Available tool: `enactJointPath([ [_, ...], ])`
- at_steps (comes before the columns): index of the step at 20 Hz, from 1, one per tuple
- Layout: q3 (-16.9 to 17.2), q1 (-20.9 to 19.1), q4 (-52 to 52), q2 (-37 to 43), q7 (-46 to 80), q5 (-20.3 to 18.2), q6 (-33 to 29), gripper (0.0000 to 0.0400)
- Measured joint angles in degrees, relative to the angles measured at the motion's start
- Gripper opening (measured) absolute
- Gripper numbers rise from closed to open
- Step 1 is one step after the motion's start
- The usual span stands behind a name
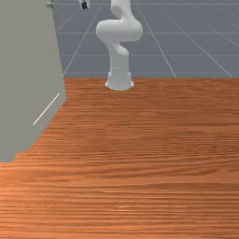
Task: Open the cabinet door
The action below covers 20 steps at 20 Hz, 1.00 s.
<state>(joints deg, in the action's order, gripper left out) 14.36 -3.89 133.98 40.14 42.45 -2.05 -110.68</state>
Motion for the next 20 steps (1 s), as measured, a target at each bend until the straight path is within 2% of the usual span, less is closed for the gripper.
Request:
enactJointPath([
  [3, -0.63, -6.33, 6.36, 11.54, 1.88, 4.55, -5.87, 0.0],
  [5, -2.37, -11.35, 9.41, 13.7, 6.06, 7.99, -11.26, 0.0],
  [7, -3.82, -14.77, 10.69, 14.09, 9.02, 10.44, -14.23, 0.0],
  [12, -5.29, -16.98, 13.74, 15.96, 10.93, 12.05, -14.72, 0.0],
  [13, -5.66, -17.4, 14.12, 16.36, 11.42, 12.36, -15.16, 0.0157],
  [14, -6.24, -18.28, 14.44, 16.63, 12.38, 12.96, -15.87, 0.0252],
  [15, -7.31, -20.07, 14.92, 16.71, 14.43, 14.1, -17.62, 0.031],
  [17, -10.69, -26.01, 17.74, 17.6, 20.0, 18.31, -22.23, 0.0367],
  [20, -13.5, -30.95, 21.7, 20.92, 23.42, 22.28, -24.69, 0.0393],
])
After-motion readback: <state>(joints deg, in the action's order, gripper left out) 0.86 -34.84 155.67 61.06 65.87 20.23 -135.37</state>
